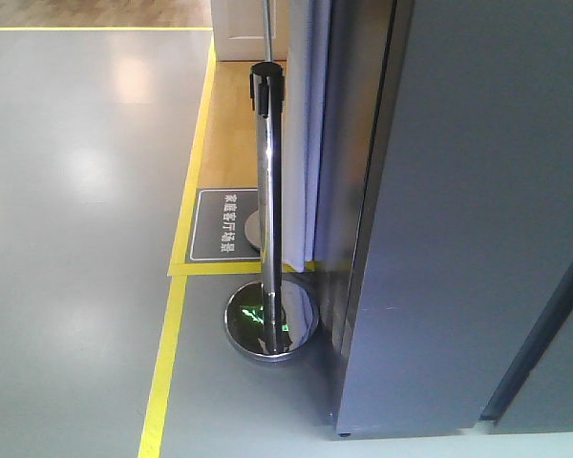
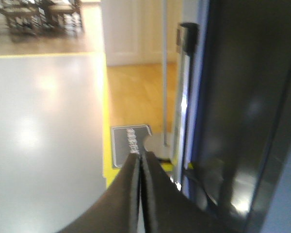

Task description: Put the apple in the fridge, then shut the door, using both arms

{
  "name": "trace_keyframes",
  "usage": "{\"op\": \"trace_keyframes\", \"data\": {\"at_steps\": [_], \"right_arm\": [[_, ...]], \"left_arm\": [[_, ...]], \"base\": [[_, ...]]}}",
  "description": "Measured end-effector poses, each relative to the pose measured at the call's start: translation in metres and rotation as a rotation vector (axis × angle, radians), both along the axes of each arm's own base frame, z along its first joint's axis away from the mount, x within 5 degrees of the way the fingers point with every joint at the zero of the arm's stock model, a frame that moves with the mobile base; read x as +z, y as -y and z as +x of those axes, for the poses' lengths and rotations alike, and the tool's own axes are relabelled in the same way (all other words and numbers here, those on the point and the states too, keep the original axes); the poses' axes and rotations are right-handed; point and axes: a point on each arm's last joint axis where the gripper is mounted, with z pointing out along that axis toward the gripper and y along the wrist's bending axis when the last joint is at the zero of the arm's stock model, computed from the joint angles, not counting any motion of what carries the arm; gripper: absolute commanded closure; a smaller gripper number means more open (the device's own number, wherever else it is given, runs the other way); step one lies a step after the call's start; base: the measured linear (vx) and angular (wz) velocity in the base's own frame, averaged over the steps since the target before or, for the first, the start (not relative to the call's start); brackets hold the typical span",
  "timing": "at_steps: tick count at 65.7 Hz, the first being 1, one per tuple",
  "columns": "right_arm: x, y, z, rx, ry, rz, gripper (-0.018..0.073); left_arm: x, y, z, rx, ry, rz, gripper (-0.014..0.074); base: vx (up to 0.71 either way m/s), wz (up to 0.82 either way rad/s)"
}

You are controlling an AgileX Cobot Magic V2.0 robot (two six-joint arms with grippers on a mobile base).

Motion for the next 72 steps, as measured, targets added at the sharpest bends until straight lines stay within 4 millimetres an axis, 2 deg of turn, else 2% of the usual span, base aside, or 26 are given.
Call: {"op": "trace_keyframes", "data": {"at_steps": [7,72], "right_arm": [[0.0,0.0,0.0,0.0,0.0,0.0,0.0561],[-0.001,0.0,0.0,0.0,-0.006,0.001,0.0561]], "left_arm": [[-0.008,-0.001,-0.001,0.016,0.045,-0.014,0.0602],[0.004,-0.005,-0.001,0.087,0.173,-0.036,0.0602]], "base": [[0.0,0.0],[0.0,0.0]]}}
